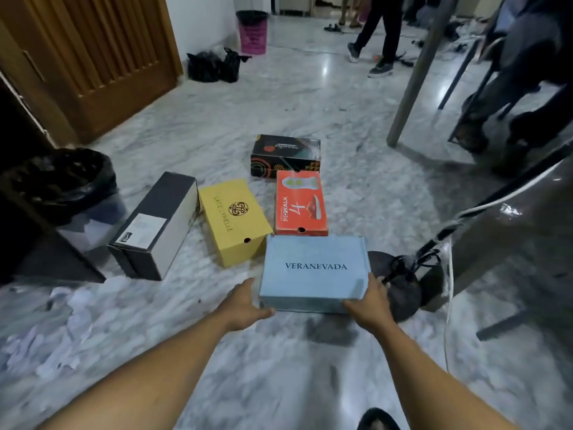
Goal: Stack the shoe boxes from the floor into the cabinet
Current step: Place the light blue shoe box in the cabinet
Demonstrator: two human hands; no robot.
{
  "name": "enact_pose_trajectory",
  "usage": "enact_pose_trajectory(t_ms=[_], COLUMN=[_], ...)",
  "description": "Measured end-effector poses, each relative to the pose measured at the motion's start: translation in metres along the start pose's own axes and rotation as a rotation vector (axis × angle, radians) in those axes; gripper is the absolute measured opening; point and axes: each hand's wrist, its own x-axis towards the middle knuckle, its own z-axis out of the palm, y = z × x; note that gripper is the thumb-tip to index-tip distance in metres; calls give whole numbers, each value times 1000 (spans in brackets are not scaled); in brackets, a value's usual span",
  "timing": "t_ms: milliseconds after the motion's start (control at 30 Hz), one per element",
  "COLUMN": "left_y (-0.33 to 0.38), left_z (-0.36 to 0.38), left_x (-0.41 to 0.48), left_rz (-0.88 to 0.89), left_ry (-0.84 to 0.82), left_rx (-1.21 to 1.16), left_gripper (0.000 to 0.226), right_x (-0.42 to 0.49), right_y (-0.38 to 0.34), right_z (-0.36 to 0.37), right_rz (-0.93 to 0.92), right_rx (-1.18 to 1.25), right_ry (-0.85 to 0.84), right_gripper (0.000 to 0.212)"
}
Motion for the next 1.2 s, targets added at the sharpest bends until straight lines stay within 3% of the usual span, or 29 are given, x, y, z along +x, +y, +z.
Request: enact_pose_trajectory(t_ms=[167,233,300,367,433,500,700,967,1133,1200], left_y=[-18,-17,-22,-31,-30,-23,-22,-1,-2,-5], left_z=[23,29,35,40,42,39,18,-67,-141,-173], left_x=[54,66,80,94,90,79,43,-44,-119,-156], left_rz=[-56,-39,-8,2,10,47,138,319,354,367], left_ry=[-62,-82,-67,-52,-31,4,188,400,557,624], left_rx=[-106,-139,-176,-236,-253,-263,-257,-220,-188,-174], left_gripper=[112,106,122,143,125,107,109,110,100,102], right_x=[45,65,86,90,87,79,35,-29,-90,-114], right_y=[30,46,71,70,64,60,36,-52,-139,-173], right_z=[5,5,9,11,12,11,-2,-28,-31,-27], right_rz=[42,29,2,-70,-154,-207,-192,-309,-473,-550], right_rx=[-38,29,135,199,230,255,417,407,402,395], right_ry=[-34,-45,-68,-105,-122,-152,-181,-219,-186,-199], right_gripper=[132,151,155,144,119,110,93,91,100,94])
